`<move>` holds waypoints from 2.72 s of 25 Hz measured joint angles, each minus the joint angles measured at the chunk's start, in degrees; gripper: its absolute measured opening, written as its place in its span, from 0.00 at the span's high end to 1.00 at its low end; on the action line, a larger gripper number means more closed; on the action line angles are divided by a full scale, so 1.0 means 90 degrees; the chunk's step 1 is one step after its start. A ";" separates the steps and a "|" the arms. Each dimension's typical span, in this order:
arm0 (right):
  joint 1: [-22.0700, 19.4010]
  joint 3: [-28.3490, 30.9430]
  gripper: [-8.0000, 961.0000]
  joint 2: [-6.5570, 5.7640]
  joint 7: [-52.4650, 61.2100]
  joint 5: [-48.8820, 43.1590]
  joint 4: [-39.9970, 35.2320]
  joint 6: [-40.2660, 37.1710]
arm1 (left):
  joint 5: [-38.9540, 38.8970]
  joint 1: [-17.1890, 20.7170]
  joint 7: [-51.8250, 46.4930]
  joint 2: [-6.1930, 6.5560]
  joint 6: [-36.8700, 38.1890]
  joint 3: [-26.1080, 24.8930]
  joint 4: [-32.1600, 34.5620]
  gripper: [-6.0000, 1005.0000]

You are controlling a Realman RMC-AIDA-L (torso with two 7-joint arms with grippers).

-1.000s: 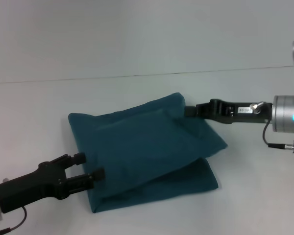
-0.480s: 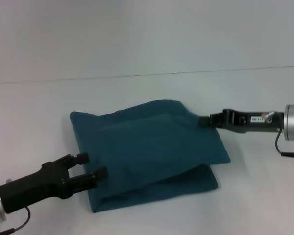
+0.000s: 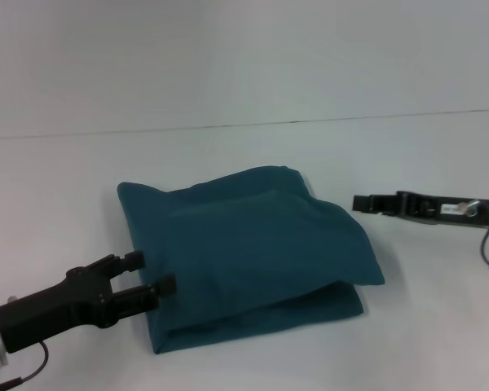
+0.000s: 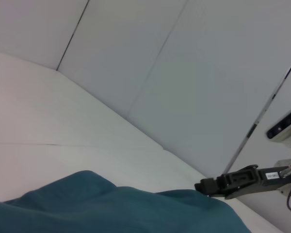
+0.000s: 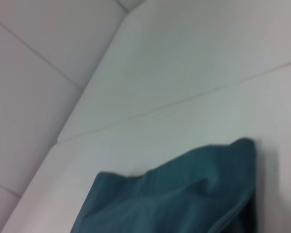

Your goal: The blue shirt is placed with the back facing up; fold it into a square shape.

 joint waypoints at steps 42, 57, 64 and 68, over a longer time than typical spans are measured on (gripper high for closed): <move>-0.0131 -0.0238 0.36 -0.0194 0.1516 -0.0617 0.0134 -0.0989 | 0.0010 0.0005 -0.0054 -0.0008 -0.0489 -0.0002 -0.0157 0.07; -0.0078 -0.0250 0.27 -0.0067 0.1540 -0.0627 0.0494 -0.0904 | 0.0001 -0.0068 -0.0038 -0.0008 -0.0660 -0.0011 -0.0234 0.07; -0.0175 -0.0251 0.27 -0.0072 0.1560 -0.0625 0.0501 -0.0849 | 0.0000 -0.0098 -0.0038 -0.0008 -0.0663 -0.0011 -0.0234 0.07; -0.0172 -0.0244 0.27 -0.0007 0.1537 -0.0616 0.0511 -0.0772 | 0.0000 -0.0098 -0.0039 -0.0008 -0.0664 -0.0011 -0.0242 0.07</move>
